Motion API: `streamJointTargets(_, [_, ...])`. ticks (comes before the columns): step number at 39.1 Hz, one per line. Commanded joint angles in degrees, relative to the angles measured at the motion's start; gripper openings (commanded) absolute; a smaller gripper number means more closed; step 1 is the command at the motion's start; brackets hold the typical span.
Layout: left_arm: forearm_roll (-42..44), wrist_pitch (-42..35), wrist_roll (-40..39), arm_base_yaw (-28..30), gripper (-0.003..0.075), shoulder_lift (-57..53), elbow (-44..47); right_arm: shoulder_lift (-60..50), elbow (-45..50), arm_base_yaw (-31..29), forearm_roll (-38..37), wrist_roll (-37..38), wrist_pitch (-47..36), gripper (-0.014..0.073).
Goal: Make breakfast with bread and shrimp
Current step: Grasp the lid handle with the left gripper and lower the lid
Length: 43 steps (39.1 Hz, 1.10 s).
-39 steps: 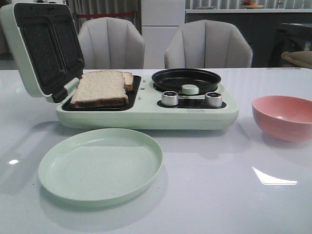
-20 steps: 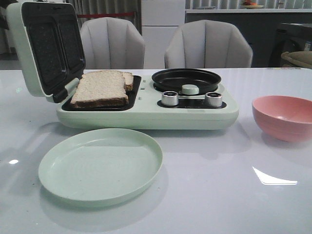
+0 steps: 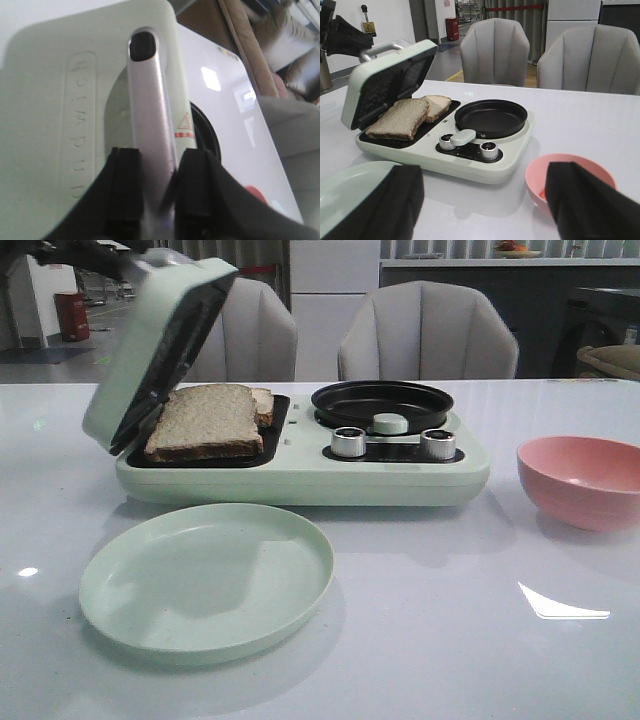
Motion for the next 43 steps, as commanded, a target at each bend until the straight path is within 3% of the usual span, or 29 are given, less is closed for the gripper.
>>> streamJointTargets(1, [2.8, -1.0, 0.7, -4.2, 0.0115, -2.1, -1.1, 0.5, -1.5, -0.2, 0.0, -0.1, -4.7, 0.06])
streamJointTargets(8, [10.5, -3.4, 0.1, -11.0, 0.0118, 0.5, -1.1, 0.5, -1.5, -0.2, 0.0, -0.1, -4.7, 0.06])
streamJointTargets(15, [12.6, -2.8, 0.0, -15.1, 0.0118, 5.1, -1.1, 0.5, -1.5, -0.2, 0.0, -0.1, -4.7, 0.06])
streamJointTargets(31, [13.4, -2.9, -0.1, -15.9, 0.0118, 6.1, -1.1, 0.5, -1.5, -0.2, 0.0, -0.1, -4.7, 0.06])
streamJointTargets(43, [21.6, -3.2, 0.1, -15.2, 0.0118, -3.7, -1.1, 0.5, -1.5, -0.2, 0.0, -0.1, -4.7, 0.06])
